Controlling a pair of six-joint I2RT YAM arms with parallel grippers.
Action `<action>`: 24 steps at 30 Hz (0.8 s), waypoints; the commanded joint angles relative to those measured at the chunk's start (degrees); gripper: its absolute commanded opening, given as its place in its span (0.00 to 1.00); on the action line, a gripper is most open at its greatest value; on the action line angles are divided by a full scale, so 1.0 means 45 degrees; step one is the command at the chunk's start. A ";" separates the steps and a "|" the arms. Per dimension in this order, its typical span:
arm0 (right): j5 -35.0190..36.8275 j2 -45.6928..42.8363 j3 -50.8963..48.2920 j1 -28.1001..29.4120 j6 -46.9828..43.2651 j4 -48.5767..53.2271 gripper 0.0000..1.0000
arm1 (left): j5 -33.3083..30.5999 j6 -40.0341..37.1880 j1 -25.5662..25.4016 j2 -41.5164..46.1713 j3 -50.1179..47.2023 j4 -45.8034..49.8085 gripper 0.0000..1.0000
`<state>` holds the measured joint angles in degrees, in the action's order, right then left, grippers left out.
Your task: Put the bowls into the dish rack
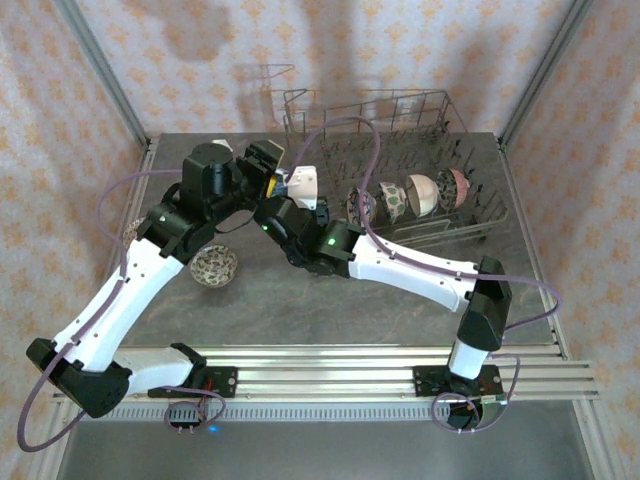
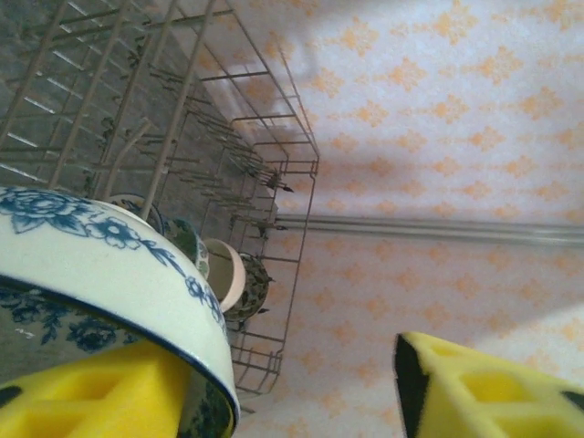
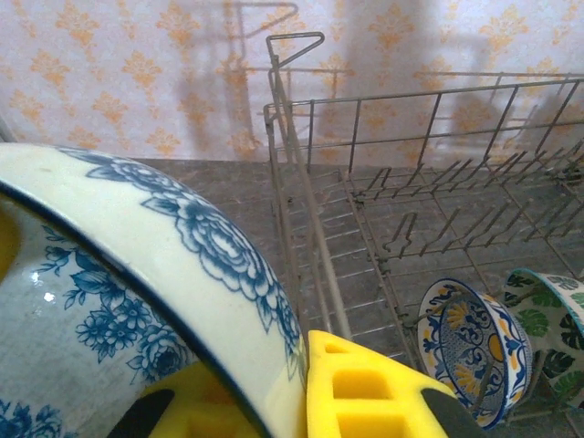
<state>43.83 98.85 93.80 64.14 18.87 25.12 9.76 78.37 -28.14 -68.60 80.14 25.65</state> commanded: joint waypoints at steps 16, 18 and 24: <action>0.0015 -0.1360 0.1755 -0.3293 0.1107 0.2893 0.00 | 0.0857 -0.3788 0.0379 -0.0629 0.2071 0.0816 0.99; 0.0129 -0.1244 0.2197 -0.4037 0.1106 0.3666 0.00 | 0.1169 -0.4406 0.0574 -0.0912 0.2282 0.1034 0.99; 0.0402 -0.0769 0.3064 -0.6463 0.0231 0.4702 0.00 | 0.2056 -0.6279 0.1376 -0.1694 0.2143 0.1415 0.99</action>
<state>42.28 94.59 104.12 38.15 21.26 42.33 15.97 57.47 -23.38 -74.50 89.27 28.99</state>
